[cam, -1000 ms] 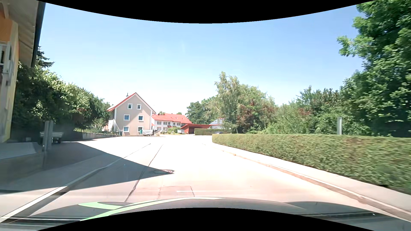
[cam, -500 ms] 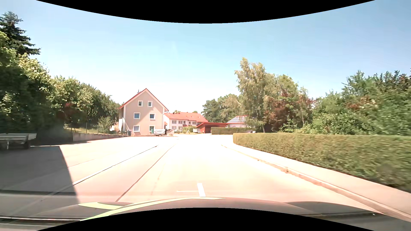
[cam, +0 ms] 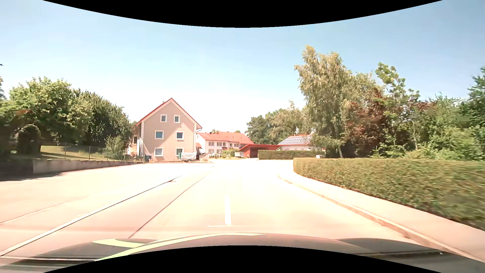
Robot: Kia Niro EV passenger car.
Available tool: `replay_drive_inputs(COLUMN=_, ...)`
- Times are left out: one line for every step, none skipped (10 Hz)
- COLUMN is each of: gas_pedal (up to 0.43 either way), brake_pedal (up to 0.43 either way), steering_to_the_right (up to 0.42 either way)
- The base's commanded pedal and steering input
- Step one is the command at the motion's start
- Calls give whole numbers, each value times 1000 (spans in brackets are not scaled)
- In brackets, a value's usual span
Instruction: Follow the waypoints while adhering to traffic rules and regulations
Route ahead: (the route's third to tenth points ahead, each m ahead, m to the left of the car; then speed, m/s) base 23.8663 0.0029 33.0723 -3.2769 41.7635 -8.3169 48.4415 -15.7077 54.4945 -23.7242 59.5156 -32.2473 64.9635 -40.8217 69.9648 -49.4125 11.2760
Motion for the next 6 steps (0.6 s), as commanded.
replay_drive_inputs(gas_pedal=59, brake_pedal=0, steering_to_the_right=-5)
replay_drive_inputs(gas_pedal=59, brake_pedal=0, steering_to_the_right=-5)
replay_drive_inputs(gas_pedal=39, brake_pedal=0, steering_to_the_right=-5)
replay_drive_inputs(gas_pedal=39, brake_pedal=0, steering_to_the_right=-1)
replay_drive_inputs(gas_pedal=39, brake_pedal=0, steering_to_the_right=0)
replay_drive_inputs(gas_pedal=39, brake_pedal=0, steering_to_the_right=2)
